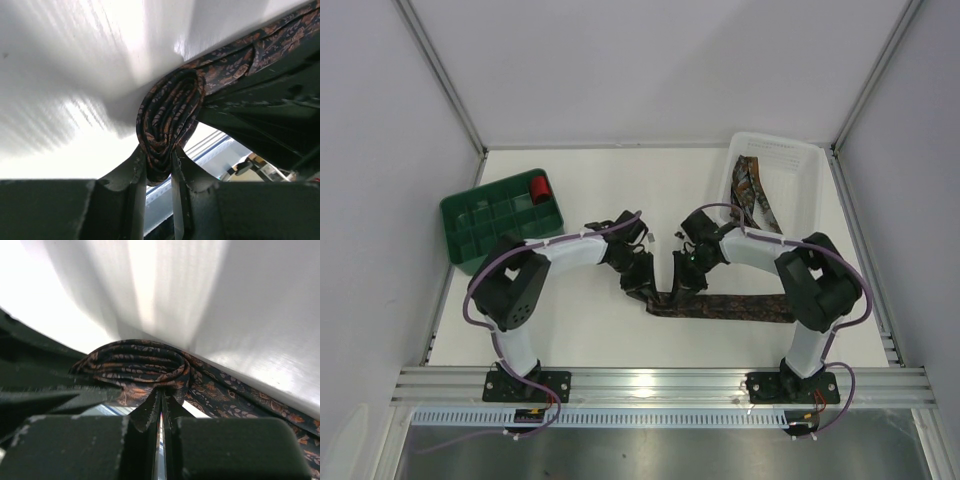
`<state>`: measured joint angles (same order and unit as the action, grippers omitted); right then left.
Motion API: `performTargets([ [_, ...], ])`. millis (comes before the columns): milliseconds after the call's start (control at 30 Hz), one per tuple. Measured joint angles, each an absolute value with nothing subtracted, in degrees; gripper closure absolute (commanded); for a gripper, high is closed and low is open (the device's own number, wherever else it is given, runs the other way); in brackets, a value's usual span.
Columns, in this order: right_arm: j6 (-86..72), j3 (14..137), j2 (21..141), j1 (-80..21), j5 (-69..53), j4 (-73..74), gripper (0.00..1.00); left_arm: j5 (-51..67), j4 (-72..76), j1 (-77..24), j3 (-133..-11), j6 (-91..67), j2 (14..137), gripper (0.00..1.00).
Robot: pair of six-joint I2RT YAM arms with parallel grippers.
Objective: Roll the ties
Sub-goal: Roll the tie
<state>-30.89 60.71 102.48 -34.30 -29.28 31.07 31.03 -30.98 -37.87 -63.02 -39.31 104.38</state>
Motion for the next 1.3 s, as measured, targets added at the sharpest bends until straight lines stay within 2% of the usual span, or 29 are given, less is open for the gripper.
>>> performTargets([
  [533, -34.74, 65.52, 107.48, -38.13, -31.53, 28.69, 0.95, 26.81, -41.39, -37.74, -67.57, -37.47, 102.21, 0.93],
  [667, -35.42, 65.63, 107.48, -38.26, -31.86, 28.25, 0.95, 26.74, -42.3, -37.78, -68.6, -37.52, 102.19, 0.9],
  [1300, -35.88, 62.63, 107.48, -38.26, -29.39, 28.91, 0.95, 28.97, -42.09, -41.17, -74.46, -38.59, 107.63, 0.89],
])
